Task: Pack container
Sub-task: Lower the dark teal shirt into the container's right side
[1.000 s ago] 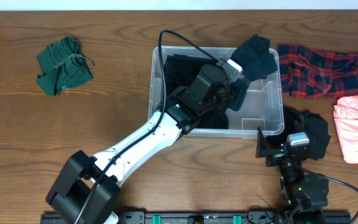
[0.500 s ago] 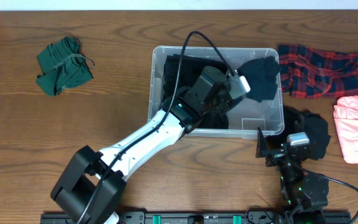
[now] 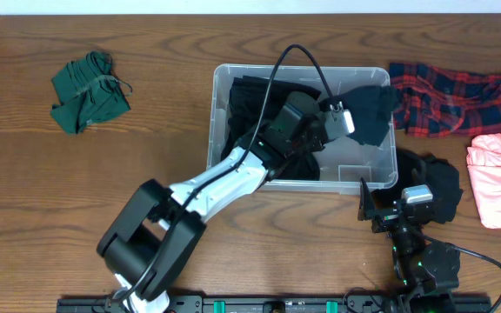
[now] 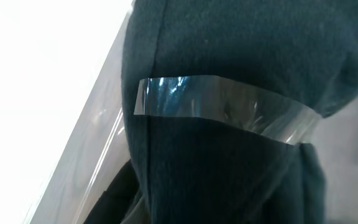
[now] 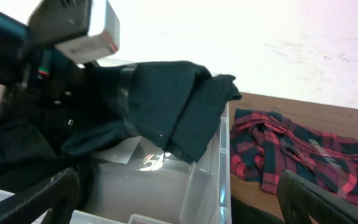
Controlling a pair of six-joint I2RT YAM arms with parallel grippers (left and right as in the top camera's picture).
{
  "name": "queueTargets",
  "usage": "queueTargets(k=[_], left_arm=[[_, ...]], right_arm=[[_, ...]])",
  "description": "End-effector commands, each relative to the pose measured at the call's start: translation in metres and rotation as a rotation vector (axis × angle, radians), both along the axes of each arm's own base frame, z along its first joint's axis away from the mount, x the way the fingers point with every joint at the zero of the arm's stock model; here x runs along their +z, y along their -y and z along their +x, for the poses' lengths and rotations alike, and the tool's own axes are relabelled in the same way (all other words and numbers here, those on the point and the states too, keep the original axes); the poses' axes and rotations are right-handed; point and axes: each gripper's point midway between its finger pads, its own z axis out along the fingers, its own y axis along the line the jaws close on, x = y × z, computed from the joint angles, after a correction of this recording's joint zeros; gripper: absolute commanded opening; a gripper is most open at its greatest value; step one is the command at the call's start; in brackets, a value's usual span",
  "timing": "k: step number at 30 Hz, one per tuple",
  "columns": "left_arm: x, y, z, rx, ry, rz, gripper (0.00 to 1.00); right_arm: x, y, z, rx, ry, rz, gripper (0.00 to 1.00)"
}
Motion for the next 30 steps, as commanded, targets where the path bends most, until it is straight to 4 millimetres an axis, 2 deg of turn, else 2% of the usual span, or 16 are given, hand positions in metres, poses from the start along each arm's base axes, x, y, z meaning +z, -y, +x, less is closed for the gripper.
queueTargets(k=[1,2,4,5,7,8,12,21,23,25,27,28,29,30], left_arm=[[-0.007,-0.008,0.015,0.025,0.019,0.007,0.06],[-0.011,-0.009,0.017,0.029,0.015,0.01,0.07],[-0.017,-0.012,0.02,0.038,0.007,0.018,0.22],[-0.018,-0.014,0.021,0.042,0.004,0.018,0.54],[-0.017,-0.016,0.023,0.053,0.005,0.015,0.89],[-0.013,-0.018,0.026,0.067,0.015,0.012,0.98],[0.006,-0.02,0.028,0.105,0.027,-0.032,0.98],[0.091,-0.029,0.016,0.21,-0.014,-0.291,0.98],[0.106,-0.033,0.011,0.223,-0.023,-0.327,0.98],[0.111,-0.035,0.009,0.243,-0.048,-0.361,0.99],[0.11,-0.035,0.008,0.279,-0.101,-0.41,0.78],[0.105,-0.036,0.007,0.299,-0.135,-0.423,0.63],[0.1,-0.037,0.006,0.311,-0.158,-0.419,0.41],[0.093,-0.038,0.005,0.316,-0.173,-0.4,0.29]], right_arm=[[-0.001,0.001,0.0,-0.001,0.002,-0.012,0.99],[-0.001,0.001,0.0,-0.001,0.002,-0.012,0.99],[-0.001,0.001,0.0,-0.001,0.002,-0.012,0.99],[-0.001,0.001,0.0,-0.001,0.002,-0.012,0.99],[-0.001,0.001,0.0,-0.001,0.002,-0.012,0.99],[-0.001,0.001,0.0,-0.001,0.002,-0.012,0.99],[-0.001,0.001,0.0,-0.001,0.002,-0.012,0.99],[-0.001,0.001,0.0,-0.001,0.002,-0.012,0.99],[-0.001,0.001,0.0,-0.001,0.002,-0.012,0.99],[-0.001,0.001,0.0,-0.001,0.002,-0.012,0.99],[-0.001,0.001,0.0,-0.001,0.002,-0.012,0.99],[-0.001,0.001,0.0,-0.001,0.002,-0.012,0.99],[-0.001,0.001,0.0,-0.001,0.002,-0.012,0.99],[-0.001,0.001,0.0,-0.001,0.002,-0.012,0.99]])
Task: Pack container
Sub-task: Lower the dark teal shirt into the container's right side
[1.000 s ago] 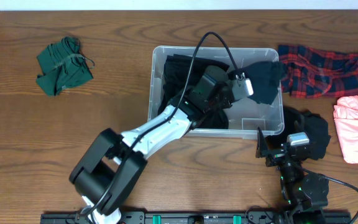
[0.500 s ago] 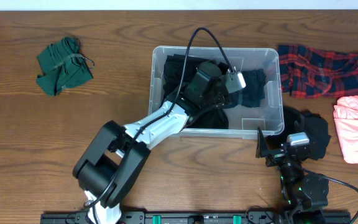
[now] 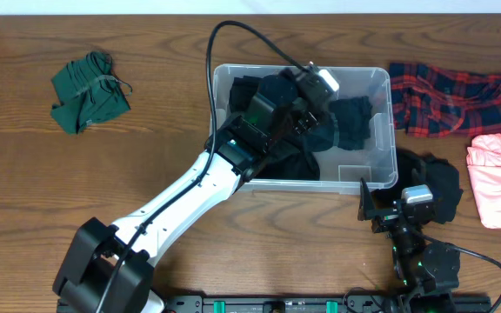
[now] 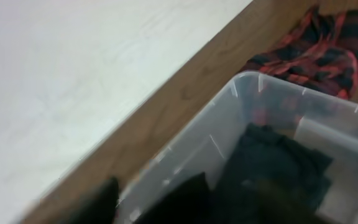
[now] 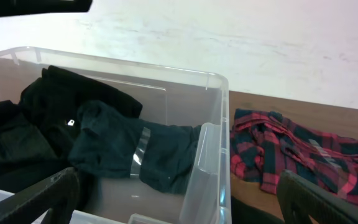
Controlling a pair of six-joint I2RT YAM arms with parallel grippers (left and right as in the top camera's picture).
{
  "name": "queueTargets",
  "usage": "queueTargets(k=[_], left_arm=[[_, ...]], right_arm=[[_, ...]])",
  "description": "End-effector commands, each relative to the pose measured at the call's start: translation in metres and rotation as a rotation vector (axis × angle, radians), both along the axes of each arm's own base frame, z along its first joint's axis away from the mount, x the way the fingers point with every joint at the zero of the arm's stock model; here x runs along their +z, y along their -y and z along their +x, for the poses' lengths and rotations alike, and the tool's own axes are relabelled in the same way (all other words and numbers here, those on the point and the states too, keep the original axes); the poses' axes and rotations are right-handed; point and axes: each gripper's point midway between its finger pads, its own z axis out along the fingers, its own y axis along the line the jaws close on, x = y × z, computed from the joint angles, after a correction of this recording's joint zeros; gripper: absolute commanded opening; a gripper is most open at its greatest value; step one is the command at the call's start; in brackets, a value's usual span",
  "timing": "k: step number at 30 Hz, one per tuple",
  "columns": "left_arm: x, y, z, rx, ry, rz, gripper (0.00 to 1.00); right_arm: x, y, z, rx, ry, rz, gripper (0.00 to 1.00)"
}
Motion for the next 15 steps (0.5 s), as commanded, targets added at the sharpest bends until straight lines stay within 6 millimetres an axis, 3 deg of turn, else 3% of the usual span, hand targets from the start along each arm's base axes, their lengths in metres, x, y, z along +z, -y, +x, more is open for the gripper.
queueTargets(k=[1,4,8,15], left_arm=[[-0.018,-0.003,0.0,0.054,-0.109,-0.033,0.19],[-0.038,-0.006,-0.001,0.059,-0.158,0.009,0.06],[-0.065,-0.004,0.001,0.07,-0.207,0.038,0.06],[-0.11,-0.016,0.013,0.241,-0.335,0.003,0.06]], right_arm=[[-0.001,0.001,0.0,-0.001,0.001,-0.012,0.99],[-0.001,0.001,0.0,-0.001,0.001,-0.012,0.99],[-0.001,0.001,0.0,-0.001,0.001,-0.012,0.99],[-0.001,0.001,0.0,-0.001,0.001,-0.012,0.99]])
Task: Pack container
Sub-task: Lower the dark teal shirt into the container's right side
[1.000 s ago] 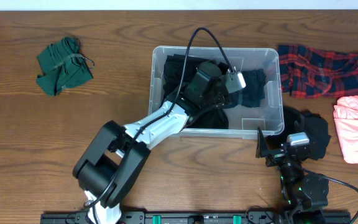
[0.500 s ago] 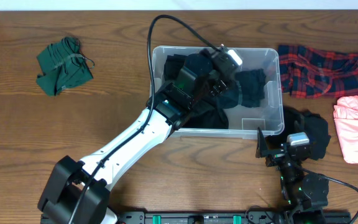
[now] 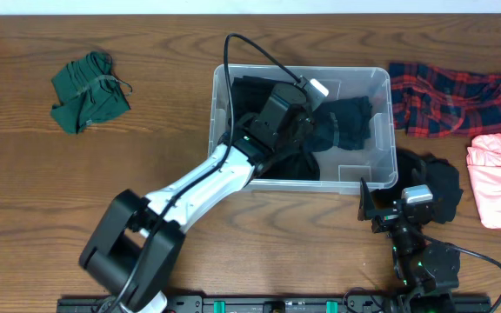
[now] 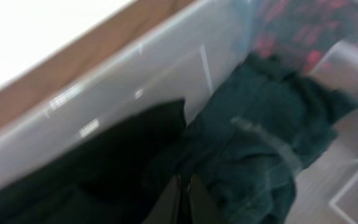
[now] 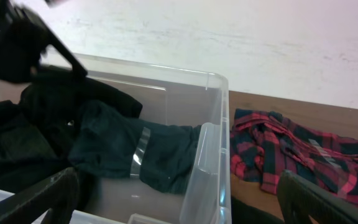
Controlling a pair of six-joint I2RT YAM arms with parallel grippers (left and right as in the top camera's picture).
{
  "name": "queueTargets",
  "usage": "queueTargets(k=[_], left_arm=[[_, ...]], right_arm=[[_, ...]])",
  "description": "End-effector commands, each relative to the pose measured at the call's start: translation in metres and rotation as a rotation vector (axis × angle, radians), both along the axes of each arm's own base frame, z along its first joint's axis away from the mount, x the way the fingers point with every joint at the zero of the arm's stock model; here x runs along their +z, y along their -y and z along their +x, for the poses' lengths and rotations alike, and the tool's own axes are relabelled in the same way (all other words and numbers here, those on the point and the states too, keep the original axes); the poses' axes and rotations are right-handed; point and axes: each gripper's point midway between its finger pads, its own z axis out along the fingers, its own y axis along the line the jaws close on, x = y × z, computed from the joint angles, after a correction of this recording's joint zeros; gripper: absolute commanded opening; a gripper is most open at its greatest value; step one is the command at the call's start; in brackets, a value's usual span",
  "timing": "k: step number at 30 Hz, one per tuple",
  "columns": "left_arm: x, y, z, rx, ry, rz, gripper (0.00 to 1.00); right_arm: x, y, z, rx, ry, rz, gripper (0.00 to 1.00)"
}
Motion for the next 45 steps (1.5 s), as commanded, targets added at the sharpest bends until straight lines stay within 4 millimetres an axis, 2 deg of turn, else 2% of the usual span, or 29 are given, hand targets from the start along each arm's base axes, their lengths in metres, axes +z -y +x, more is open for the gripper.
queueTargets(k=[1,5,16,19,22,27,45], left_arm=[[-0.018,-0.007,0.008,0.107,-0.06,-0.028,0.06],[-0.032,-0.008,0.006,0.143,-0.11,-0.044,0.06],[-0.036,-0.001,-0.002,0.123,-0.167,-0.086,0.06],[-0.035,-0.008,0.004,0.164,-0.148,-0.071,0.06],[-0.038,-0.024,0.01,0.32,-0.167,-0.101,0.06],[-0.046,-0.028,0.004,0.409,-0.246,-0.154,0.06],[-0.048,-0.021,-0.003,0.377,-0.284,-0.171,0.06]], right_arm=[[-0.001,0.001,0.0,-0.001,0.001,-0.012,0.99],[-0.001,0.001,0.0,-0.001,0.001,-0.012,0.99],[-0.001,0.001,0.0,-0.001,0.001,-0.012,0.99],[-0.001,0.001,0.0,-0.001,0.001,-0.012,0.99],[-0.001,0.001,0.0,-0.001,0.001,-0.012,0.99],[-0.001,0.001,0.0,-0.001,0.001,-0.012,0.99],[-0.001,0.001,0.0,-0.001,0.001,-0.012,0.99]])
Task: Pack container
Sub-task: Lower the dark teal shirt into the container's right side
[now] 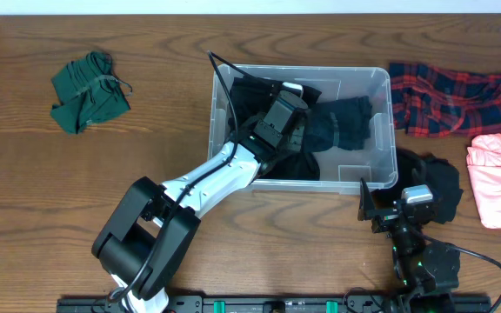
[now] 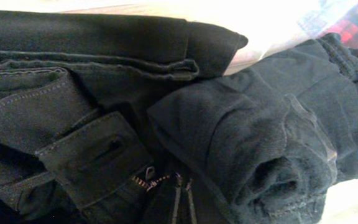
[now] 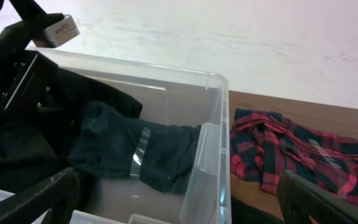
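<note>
The clear plastic container (image 1: 218, 130) stands mid-table, with black clothes (image 1: 255, 96) and a dark teal taped garment (image 1: 342, 122) inside. My left gripper (image 1: 296, 130) reaches into it. In the left wrist view that gripper (image 2: 182, 202) is shut, its tips down between black jeans (image 2: 73, 143) and the rolled teal garment (image 2: 272, 149), with nothing seen between them. My right gripper (image 3: 182, 208) rests open just outside the container's near right corner (image 3: 207, 162), holding nothing.
A red plaid shirt (image 1: 450, 97) and a pink garment (image 1: 498, 178) lie right of the container. A black garment (image 1: 437, 187) lies beside my right gripper (image 1: 381, 210). A green garment (image 1: 90, 87) is at the far left.
My left gripper was above the clothes near the container's back wall. It now sits lower and a little to the left, its tips against the jeans and teal garment. The right arm is unchanged.
At first my left gripper was at the container's right end, with the teal taped garment draped over the right rim. A second later the garment lay wholly inside and the gripper was above it. Then the shut fingers were over the clothes, and now they press among them.
</note>
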Controlling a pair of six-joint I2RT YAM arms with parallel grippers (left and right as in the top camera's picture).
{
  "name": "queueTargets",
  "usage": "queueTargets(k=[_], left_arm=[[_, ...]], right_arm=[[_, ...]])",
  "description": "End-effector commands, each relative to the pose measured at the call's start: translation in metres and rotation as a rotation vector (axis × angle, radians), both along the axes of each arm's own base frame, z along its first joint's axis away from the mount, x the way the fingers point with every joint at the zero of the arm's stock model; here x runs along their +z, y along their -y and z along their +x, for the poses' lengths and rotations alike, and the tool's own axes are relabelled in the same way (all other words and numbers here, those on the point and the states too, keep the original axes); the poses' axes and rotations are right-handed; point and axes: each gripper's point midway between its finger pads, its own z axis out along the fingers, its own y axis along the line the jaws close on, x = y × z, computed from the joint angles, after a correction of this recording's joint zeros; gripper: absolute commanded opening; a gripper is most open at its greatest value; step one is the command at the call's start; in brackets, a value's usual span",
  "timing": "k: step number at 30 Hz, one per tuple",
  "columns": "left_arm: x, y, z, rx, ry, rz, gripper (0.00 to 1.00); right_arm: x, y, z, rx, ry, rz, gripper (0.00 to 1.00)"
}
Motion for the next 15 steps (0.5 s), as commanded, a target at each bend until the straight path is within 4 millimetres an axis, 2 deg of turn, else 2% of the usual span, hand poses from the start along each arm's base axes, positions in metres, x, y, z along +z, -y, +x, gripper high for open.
queueTargets(k=[1,15], left_arm=[[0.0,0.001,0.001,0.006,-0.009,-0.014,0.06],[0.014,0.037,-0.008,-0.137,-0.028,-0.169,0.06]], right_arm=[[-0.001,0.001,0.0,-0.001,0.001,-0.012,0.99],[-0.001,0.001,0.0,-0.001,0.001,-0.012,0.99]])
